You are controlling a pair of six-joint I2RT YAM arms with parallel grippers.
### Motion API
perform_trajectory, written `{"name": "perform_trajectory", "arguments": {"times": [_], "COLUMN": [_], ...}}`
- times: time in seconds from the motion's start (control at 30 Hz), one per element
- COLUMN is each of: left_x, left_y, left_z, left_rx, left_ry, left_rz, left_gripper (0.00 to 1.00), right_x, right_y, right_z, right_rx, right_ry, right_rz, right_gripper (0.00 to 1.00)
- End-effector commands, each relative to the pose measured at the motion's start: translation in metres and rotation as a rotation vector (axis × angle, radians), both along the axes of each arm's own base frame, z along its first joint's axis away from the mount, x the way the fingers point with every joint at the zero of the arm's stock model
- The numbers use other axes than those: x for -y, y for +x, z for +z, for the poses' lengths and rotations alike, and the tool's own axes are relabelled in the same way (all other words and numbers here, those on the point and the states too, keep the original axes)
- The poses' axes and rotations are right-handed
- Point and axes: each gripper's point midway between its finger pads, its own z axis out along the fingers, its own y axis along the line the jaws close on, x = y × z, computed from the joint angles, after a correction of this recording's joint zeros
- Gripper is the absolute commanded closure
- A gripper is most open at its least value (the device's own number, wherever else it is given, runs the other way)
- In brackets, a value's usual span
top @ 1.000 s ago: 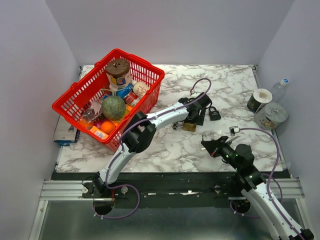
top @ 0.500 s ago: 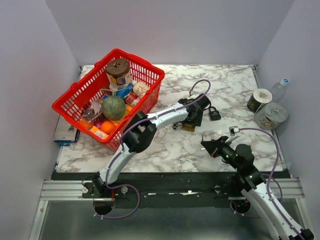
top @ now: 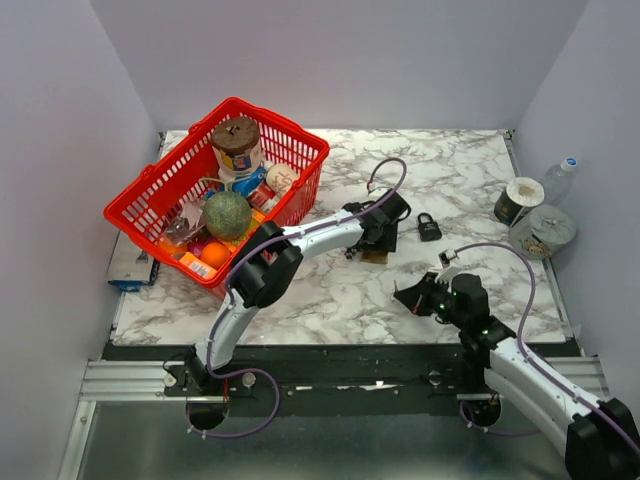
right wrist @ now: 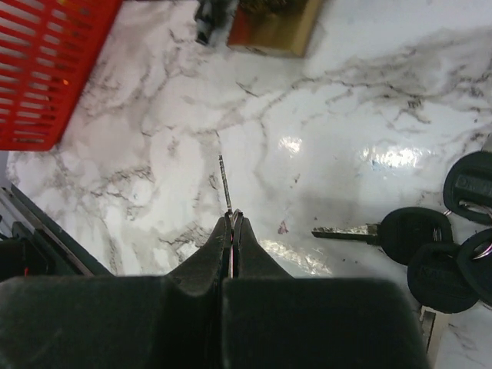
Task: Unlock with the key
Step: Pick up the lock from the center of the board.
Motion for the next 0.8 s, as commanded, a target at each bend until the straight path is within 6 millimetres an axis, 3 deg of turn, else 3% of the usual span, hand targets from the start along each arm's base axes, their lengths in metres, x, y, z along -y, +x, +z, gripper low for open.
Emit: {"name": "perform_trajectory", "arguments": {"times": [0.0,0.13,0.23,0.3,0.33,0.37,0.57,0.77], "left_x": [-0.001,0.009,0.004,0.002,-0.001,-0.003,-0.011,-0.013], "left_y": [-0.024,-0.020,-0.018,-0.024,-0.022,-0.022,-0.025,-0.024], "left_z": [-0.022,-0.007,-0.008,-0.010,-0.012,-0.012,-0.017,-0.017], "left_rx": [-0.155,-0.144,-0.159,-0.191,-0.195,-0.196,-0.208,-0.196], "left_ry": [-0.113,-0.252,-0.305,-0.336,-0.344,-0.348,-0.364,-0.359], "left_rz": [0.088,0.133,0.171,0.163,0.176,0.176,0.181,0.176], "left_gripper": [1.00,1.00,1.00,1.00,1.00,1.00,1.00,1.00], "right_x": [-0.017,-0.022,-0.029,-0.032,-0.037,-0.037,-0.050,-0.045], "right_y": [0.016,0.026,0.035,0.037,0.043,0.044,0.060,0.073], "right_z": [0.026,0.012,0.015,0.004,0.010,0.000,0.000,-0.009], "right_rx": [0.060,-0.010,-0.043,-0.094,-0.078,-0.113,-0.132,-0.140], "right_ry": [0.080,0.066,0.085,0.076,0.087,0.076,0.099,0.073], "right_rz": [0.030,0.017,0.016,0.022,0.033,0.033,0.062,0.022], "right_gripper": [0.99,0.99,0.99,0.99,0.99,0.99,0.99,0.99]}}
